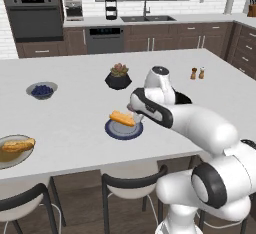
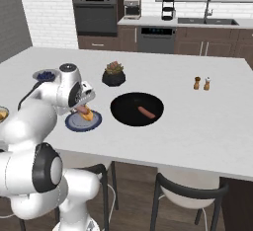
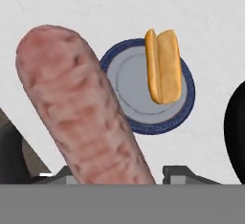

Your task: Place one bun and one sausage from the bowl on each plate.

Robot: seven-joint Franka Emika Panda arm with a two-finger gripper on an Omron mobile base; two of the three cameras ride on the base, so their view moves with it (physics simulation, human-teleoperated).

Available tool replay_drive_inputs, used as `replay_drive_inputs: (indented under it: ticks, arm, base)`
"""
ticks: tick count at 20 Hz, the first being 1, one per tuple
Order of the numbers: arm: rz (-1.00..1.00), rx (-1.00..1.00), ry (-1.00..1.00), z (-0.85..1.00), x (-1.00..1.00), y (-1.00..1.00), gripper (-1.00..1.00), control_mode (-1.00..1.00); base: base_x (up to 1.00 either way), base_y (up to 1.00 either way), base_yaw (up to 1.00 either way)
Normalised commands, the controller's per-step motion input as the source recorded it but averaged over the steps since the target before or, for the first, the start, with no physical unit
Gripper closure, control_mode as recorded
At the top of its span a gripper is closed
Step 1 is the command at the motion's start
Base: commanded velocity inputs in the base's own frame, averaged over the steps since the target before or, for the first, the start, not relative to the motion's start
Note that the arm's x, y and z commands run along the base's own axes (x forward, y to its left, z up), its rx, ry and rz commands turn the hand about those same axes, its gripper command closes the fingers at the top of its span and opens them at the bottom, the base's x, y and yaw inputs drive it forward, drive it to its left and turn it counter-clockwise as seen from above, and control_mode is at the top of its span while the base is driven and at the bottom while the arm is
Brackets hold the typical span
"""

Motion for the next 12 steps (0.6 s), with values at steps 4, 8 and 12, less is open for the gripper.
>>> replay_drive_inputs:
  ticks: [4, 8, 12]
  arm:
    - [0.00, -0.09, 0.04, 0.00, -0.05, 0.62, 1.00, -1.00]
    - [0.00, -0.07, 0.08, -0.03, 0.02, 0.28, 1.00, -1.00]
    - [0.00, -0.07, 0.15, -0.22, 0.27, 0.01, 1.00, -1.00]
  base:
    - [0.00, 0.00, 0.00]
    - [0.00, 0.00, 0.00]
    - [0.00, 0.00, 0.00]
